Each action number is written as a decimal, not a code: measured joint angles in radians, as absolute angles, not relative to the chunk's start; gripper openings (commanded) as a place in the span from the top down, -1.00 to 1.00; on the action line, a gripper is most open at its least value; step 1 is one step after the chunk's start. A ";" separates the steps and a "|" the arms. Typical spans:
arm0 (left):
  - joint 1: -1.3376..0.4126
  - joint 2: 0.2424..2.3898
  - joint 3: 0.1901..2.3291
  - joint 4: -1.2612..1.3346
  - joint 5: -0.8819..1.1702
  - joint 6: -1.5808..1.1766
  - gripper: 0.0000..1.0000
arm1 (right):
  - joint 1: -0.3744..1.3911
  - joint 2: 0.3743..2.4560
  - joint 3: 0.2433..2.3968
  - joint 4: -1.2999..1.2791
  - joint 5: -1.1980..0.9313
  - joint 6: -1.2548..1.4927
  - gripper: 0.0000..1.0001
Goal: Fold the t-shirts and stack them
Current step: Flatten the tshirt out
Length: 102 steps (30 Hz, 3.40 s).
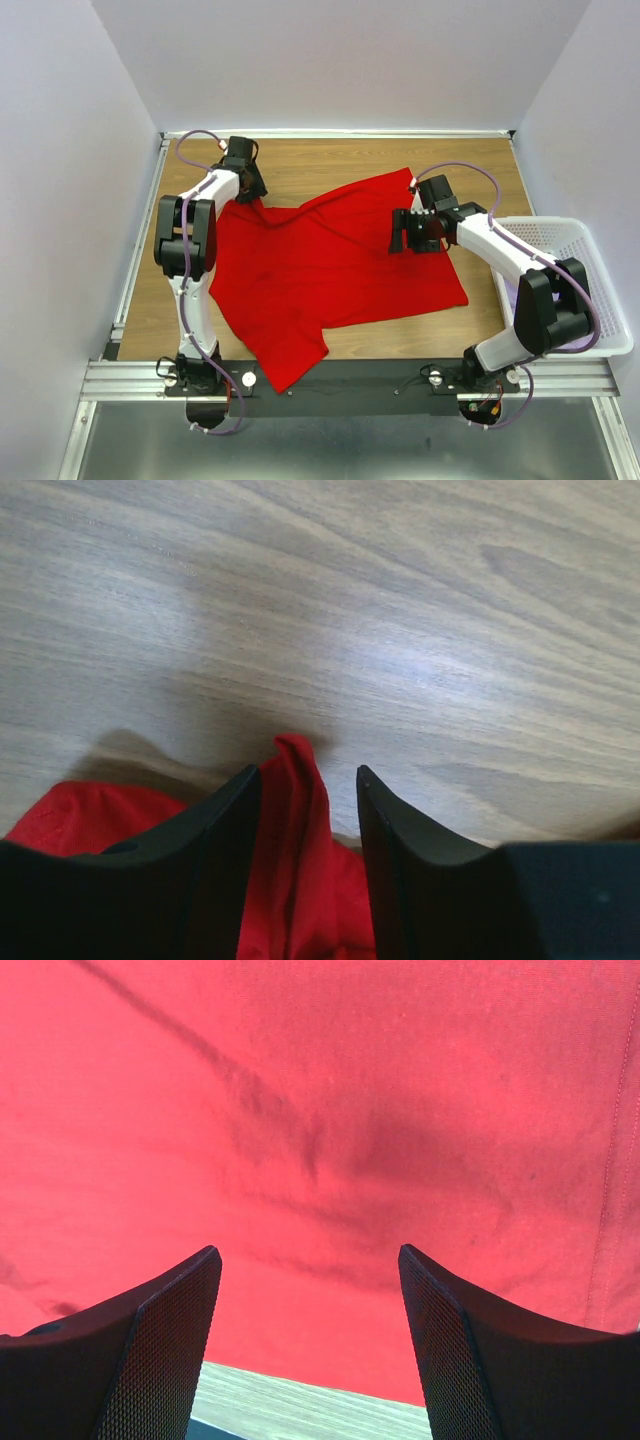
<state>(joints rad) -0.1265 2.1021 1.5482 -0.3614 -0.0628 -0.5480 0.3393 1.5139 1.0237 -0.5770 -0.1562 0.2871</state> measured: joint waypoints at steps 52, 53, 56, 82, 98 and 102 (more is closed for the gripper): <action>-0.221 1.482 0.827 -0.013 0.033 -0.521 -0.43 | 0.354 1.535 1.003 -0.523 -0.259 0.253 -0.57; -0.227 1.525 0.847 -0.008 0.056 -0.494 -0.44 | 0.355 1.535 1.003 -0.523 -0.260 0.253 -0.57; -0.242 1.627 0.878 -0.008 0.105 -0.447 -0.43 | 0.358 1.535 1.003 -0.521 -0.260 0.253 -0.57; -0.420 1.624 0.878 -0.049 0.274 -0.497 -0.25 | 0.373 1.527 1.004 -0.518 -0.262 0.256 -0.57; -0.020 1.256 0.622 -0.115 0.051 -0.666 -0.14 | 0.567 1.806 1.235 -0.327 -0.352 0.448 -0.44; 0.022 1.294 0.617 -0.111 0.051 -0.649 -0.05 | 0.601 1.904 1.283 -0.221 -0.392 0.579 -0.37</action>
